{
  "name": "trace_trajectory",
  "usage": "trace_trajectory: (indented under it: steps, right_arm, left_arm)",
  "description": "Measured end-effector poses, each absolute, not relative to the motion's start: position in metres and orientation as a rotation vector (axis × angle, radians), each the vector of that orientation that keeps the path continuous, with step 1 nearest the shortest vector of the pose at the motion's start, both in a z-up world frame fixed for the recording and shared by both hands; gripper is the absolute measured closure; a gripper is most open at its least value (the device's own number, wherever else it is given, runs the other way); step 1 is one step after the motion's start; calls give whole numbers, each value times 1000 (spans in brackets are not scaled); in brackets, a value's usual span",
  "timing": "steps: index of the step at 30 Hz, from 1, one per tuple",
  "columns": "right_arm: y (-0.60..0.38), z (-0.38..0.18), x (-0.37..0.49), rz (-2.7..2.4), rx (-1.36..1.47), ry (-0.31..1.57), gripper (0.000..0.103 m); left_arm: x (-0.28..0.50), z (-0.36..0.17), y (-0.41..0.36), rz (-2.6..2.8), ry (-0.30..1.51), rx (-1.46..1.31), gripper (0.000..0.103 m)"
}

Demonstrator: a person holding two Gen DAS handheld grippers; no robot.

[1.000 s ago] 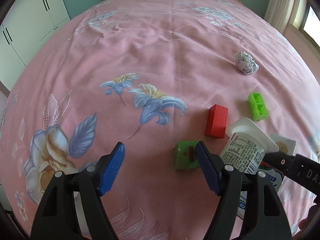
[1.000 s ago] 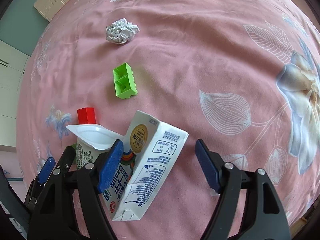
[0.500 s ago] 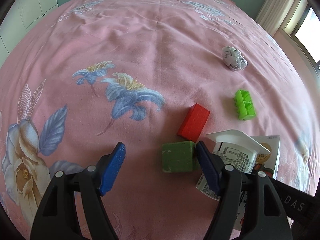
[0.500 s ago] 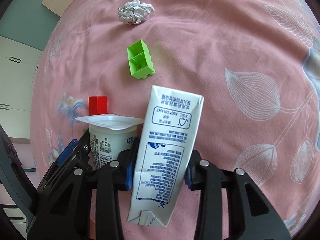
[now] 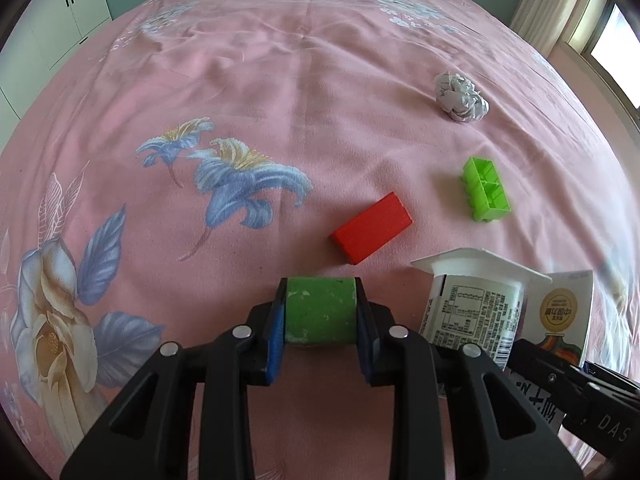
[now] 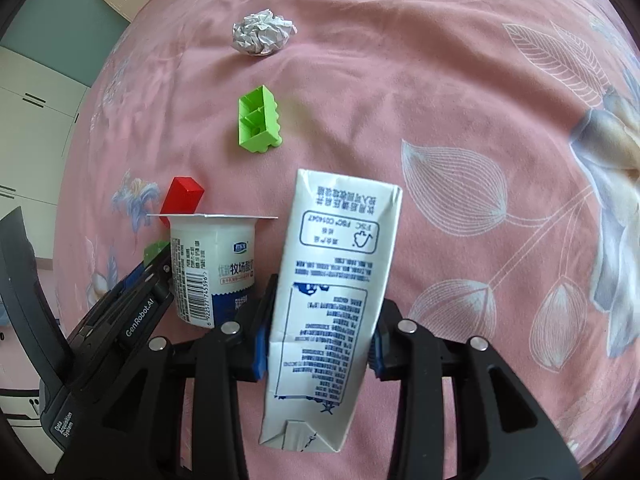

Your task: Collect trash

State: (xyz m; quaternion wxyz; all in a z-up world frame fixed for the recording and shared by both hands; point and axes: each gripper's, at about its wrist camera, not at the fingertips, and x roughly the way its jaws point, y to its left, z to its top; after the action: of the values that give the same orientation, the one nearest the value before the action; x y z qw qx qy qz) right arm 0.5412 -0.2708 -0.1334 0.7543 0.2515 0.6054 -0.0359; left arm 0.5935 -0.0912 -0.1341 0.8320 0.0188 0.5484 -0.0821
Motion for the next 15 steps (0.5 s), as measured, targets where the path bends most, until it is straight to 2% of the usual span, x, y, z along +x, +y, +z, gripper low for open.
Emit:
trace_trajectory:
  steps: [7,15]
  right_arm:
    - [-284,-102,515,-86,457,1295,65]
    - [-281,-29,476,-74,288,1210,65]
  left_arm:
    - [561,-95,-81,-151,1130,104,71]
    - [503,-20,-84,-147,1040,199,71]
